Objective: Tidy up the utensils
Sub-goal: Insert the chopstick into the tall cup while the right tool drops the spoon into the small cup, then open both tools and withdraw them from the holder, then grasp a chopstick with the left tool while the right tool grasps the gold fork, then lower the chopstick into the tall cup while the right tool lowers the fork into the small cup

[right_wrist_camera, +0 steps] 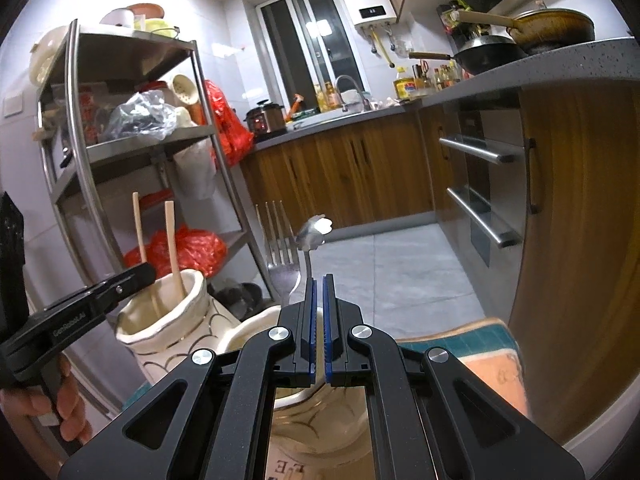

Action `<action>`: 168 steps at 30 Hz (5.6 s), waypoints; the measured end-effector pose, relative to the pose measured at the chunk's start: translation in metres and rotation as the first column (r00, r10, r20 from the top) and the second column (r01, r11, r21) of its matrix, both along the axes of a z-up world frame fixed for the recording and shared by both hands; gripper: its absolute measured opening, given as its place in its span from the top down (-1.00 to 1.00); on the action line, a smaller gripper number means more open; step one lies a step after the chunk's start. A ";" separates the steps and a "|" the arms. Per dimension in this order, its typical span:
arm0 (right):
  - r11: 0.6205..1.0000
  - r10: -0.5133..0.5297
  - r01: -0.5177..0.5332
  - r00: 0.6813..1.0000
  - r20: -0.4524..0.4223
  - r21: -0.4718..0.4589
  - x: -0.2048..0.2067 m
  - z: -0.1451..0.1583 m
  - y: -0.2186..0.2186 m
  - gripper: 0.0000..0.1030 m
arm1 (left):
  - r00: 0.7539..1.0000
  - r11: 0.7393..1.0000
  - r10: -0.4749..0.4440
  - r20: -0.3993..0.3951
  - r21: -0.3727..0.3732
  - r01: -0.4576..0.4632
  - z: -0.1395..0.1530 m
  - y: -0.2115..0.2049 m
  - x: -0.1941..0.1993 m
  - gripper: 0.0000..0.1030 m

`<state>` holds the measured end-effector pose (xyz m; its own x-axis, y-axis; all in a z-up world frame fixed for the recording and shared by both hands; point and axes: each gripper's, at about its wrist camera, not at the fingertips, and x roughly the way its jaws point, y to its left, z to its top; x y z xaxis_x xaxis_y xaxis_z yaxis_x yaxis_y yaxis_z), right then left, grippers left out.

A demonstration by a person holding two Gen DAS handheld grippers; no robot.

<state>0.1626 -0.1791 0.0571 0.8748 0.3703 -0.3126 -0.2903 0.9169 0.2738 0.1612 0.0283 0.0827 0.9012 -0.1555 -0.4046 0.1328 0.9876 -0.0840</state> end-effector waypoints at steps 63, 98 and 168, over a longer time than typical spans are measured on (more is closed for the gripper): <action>0.976 -0.089 0.053 0.982 -0.165 -0.210 -0.126 -0.027 -0.076 -0.90 | 0.934 0.984 -0.096 -0.345 0.107 0.141 -0.102 -0.067 -0.113 -0.89; 0.955 0.062 -0.191 0.877 -0.476 -0.227 -0.094 -0.084 -0.024 0.60 | 0.869 0.947 -0.196 -0.454 0.143 0.288 -0.120 -0.079 -0.105 0.71; 0.984 0.089 -0.077 0.994 0.069 -0.158 -0.083 0.080 -0.011 0.88 | 0.967 0.984 -0.146 0.210 -0.067 0.164 0.050 0.013 -0.069 0.91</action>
